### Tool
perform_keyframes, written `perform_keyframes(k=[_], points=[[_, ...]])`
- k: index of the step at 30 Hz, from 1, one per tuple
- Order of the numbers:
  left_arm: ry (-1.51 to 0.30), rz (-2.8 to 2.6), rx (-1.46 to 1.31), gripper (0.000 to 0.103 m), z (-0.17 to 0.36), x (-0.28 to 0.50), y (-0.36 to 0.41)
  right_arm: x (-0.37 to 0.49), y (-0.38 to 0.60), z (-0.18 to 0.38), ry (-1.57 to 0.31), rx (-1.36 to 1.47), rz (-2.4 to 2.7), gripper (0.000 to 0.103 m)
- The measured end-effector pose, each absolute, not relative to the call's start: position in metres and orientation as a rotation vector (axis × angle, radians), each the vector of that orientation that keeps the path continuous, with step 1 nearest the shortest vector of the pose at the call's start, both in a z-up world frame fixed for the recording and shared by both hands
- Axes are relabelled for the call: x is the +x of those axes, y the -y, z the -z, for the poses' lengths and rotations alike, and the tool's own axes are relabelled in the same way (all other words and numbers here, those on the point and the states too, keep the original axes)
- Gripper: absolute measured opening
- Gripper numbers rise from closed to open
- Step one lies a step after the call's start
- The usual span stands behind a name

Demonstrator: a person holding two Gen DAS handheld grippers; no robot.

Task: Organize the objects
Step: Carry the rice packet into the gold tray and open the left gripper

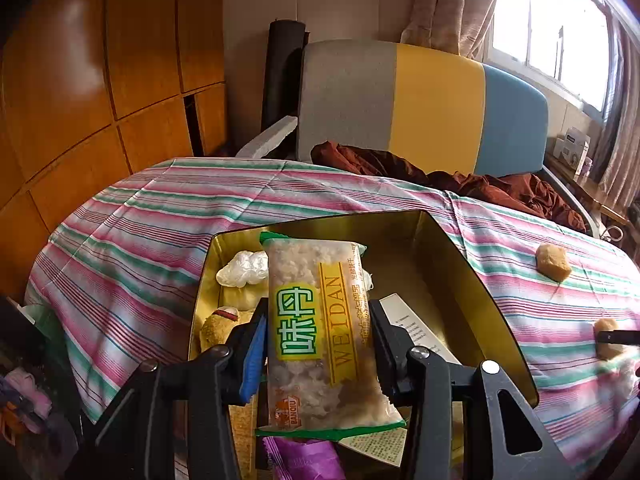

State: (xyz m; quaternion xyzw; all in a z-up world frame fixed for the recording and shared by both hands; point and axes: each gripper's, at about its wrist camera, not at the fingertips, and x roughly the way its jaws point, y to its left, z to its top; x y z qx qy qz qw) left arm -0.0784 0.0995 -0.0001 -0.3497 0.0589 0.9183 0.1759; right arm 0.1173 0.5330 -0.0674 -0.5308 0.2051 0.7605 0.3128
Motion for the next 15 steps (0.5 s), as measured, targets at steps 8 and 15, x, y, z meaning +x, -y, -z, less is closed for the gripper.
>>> perform_keyframes(k=[8,15], points=[[-0.179,-2.594,-1.04,0.047,0.011,-0.094,-0.099,0.117,-0.532,0.067,-0.517,-1.402,-2.009,0.054],[-0.191,-2.554,-1.139,0.047,0.027,-0.117,-0.106,0.112,-0.533,0.071,-0.501,-1.408,-2.004,0.054]])
